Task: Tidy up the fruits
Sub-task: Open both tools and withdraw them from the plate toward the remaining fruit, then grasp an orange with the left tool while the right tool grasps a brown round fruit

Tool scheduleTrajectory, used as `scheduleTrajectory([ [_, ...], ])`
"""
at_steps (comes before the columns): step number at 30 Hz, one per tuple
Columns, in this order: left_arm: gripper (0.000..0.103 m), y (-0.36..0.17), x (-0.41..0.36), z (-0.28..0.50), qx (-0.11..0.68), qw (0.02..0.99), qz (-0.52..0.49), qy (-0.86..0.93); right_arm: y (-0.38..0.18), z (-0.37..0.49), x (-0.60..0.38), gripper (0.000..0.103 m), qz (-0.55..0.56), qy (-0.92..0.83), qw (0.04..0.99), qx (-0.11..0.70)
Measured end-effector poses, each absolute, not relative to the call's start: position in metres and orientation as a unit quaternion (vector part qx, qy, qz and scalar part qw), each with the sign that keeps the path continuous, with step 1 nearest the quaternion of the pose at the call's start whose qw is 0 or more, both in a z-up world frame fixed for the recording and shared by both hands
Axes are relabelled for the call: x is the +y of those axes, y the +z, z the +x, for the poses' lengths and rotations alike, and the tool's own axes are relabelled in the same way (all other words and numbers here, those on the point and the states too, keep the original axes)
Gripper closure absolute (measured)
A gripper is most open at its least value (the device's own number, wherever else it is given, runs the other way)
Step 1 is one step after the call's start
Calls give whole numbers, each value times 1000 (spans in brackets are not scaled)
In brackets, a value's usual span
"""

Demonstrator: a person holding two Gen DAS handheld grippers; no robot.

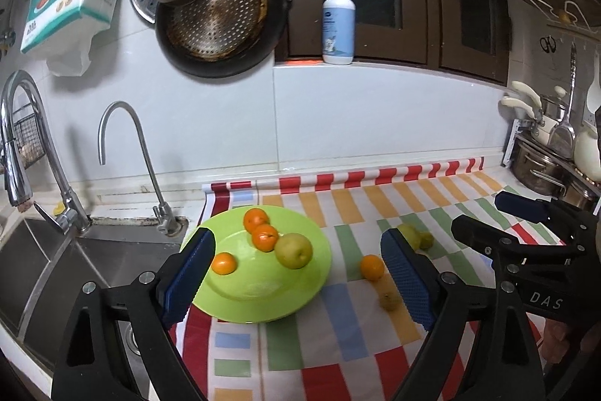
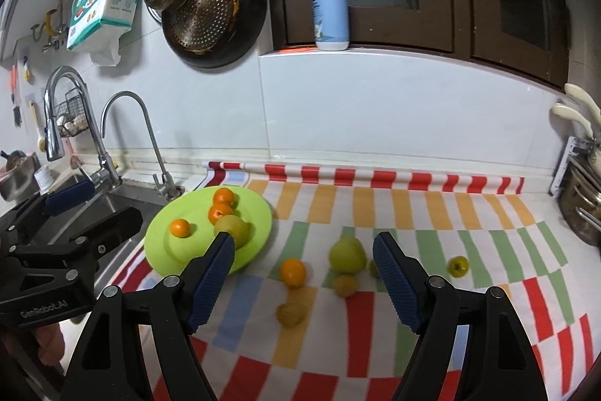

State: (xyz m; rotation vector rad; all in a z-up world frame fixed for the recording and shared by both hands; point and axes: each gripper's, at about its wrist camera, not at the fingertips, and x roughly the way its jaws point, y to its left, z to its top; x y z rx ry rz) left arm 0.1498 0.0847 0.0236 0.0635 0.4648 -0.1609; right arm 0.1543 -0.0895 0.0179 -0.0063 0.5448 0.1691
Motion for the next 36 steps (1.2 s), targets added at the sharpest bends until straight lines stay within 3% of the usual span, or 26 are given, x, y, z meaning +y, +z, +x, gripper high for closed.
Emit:
scheduleTrajectory([
  [11, 14, 13, 54, 146, 226, 966, 58, -114, 14, 145, -118, 26, -12, 69, 960, 271],
  [21, 30, -12, 36, 170, 248, 950, 95, -165, -5, 153, -123, 28, -25, 61, 955, 291],
  [36, 48, -66, 19, 234, 324, 909, 123, -233, -60, 202, -119, 49, -3, 76, 927, 366],
])
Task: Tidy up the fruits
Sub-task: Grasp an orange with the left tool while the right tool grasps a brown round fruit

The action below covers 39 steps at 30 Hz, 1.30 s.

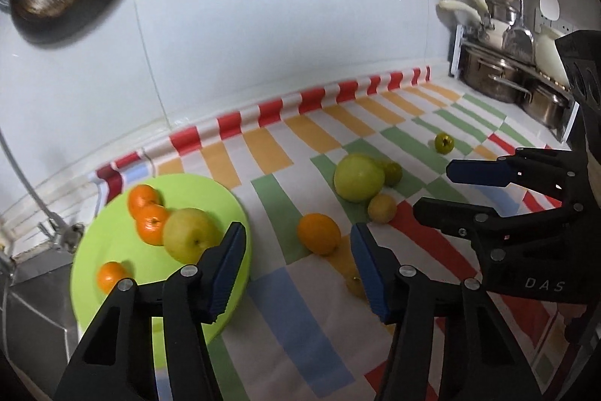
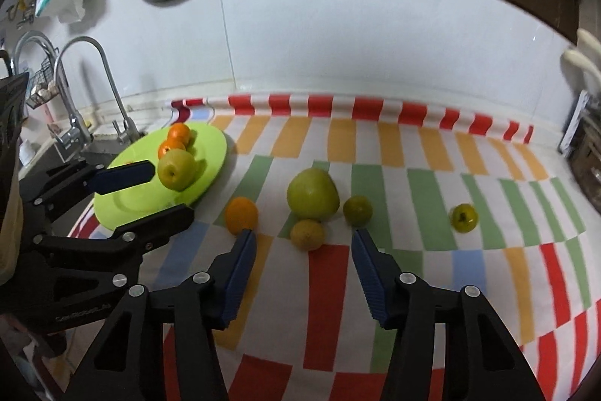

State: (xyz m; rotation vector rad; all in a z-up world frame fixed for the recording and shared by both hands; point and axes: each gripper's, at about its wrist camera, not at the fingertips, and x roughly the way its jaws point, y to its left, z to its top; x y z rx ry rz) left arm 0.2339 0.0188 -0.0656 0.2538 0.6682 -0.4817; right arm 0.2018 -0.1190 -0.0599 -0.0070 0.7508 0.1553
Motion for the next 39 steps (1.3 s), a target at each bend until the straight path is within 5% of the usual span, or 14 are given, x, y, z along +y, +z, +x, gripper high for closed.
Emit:
scheduleTrajectory([
  [20, 57, -106, -1, 280, 387, 866, 124, -292, -106, 246, -119, 64, 15, 93, 900, 425],
  [26, 67, -112, -4, 284, 394, 862, 116, -296, -110, 250, -120, 72, 17, 101, 896, 432],
  [39, 67, -87, 8, 265, 375, 883, 101, -264, -93, 236, -117, 72, 16, 104, 904, 414],
])
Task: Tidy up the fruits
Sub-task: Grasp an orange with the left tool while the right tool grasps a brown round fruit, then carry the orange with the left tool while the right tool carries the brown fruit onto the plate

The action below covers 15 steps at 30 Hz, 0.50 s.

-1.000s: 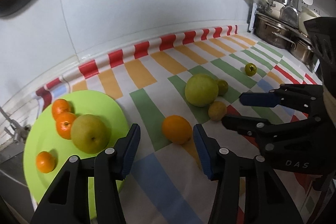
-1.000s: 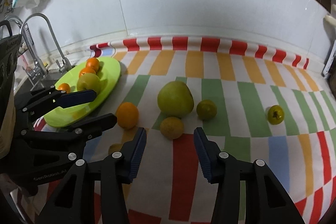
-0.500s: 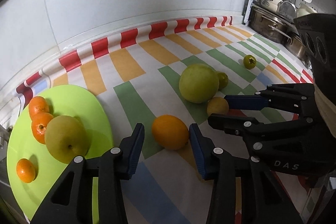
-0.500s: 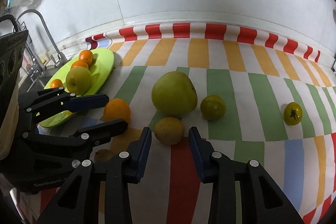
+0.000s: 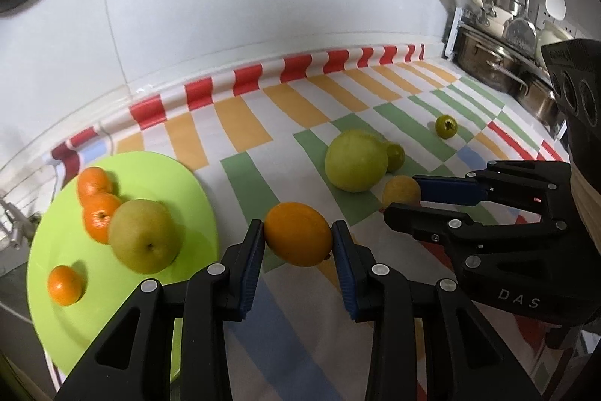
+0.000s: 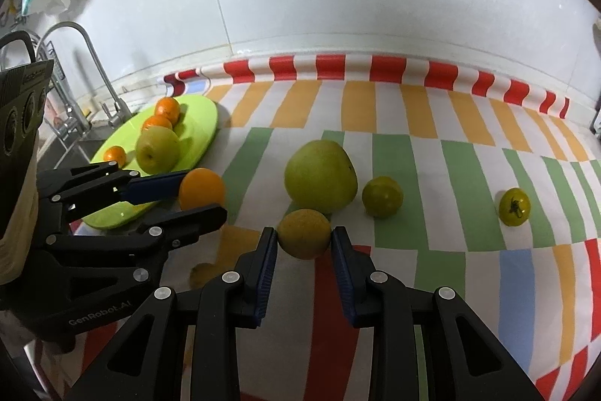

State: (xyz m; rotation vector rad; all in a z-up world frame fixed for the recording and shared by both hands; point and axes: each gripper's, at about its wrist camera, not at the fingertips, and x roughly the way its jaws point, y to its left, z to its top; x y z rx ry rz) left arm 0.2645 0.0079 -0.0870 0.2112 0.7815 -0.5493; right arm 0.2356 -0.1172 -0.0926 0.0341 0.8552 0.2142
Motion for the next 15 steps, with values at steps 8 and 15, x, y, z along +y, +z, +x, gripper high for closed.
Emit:
scheduleTrajectory([
  [8, 67, -62, 22, 237, 357, 899, 78, -240, -64, 213, -112, 72, 16, 108, 916, 386],
  [15, 67, -46, 42, 207, 343, 913, 45, -216, -41, 188, -104, 72, 13, 119, 924, 363],
])
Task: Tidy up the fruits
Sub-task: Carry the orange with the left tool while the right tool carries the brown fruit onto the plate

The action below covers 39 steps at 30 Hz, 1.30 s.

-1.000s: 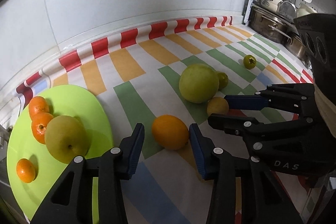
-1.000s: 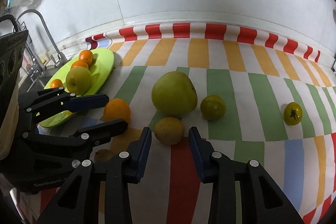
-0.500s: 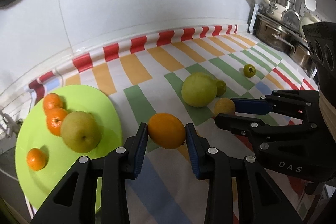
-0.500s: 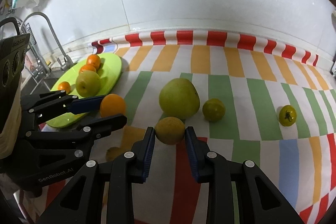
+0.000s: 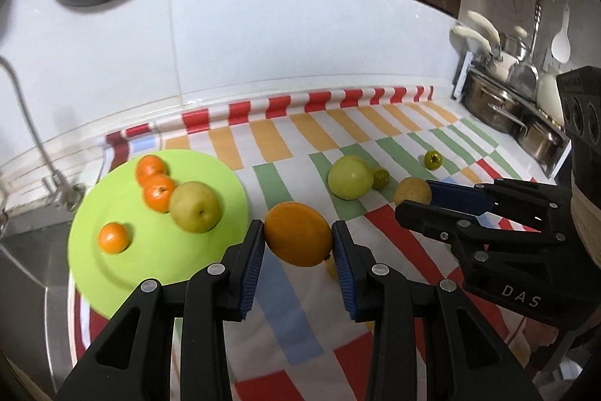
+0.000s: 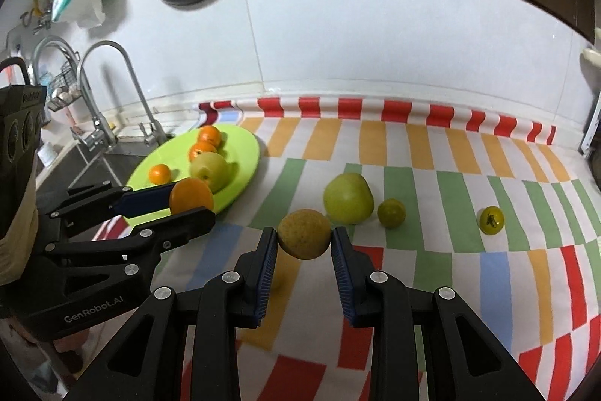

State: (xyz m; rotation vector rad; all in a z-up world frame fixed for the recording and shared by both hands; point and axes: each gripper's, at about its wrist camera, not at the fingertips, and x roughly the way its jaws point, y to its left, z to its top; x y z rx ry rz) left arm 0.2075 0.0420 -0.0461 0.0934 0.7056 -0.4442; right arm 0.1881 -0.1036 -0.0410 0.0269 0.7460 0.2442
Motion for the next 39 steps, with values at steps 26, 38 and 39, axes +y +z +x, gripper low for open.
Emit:
scheduleTrajectory([
  [26, 67, -8, 135, 170, 287, 949, 37, -122, -2, 169, -20, 72, -14, 185, 936, 299],
  [38, 67, -13, 173, 212, 281, 951, 56, -113, -9, 205, 27, 72, -19, 203, 929, 308],
  [39, 67, -16, 176, 216, 284, 951, 56, -113, -12, 208, 31, 72, -20, 204, 928, 312],
])
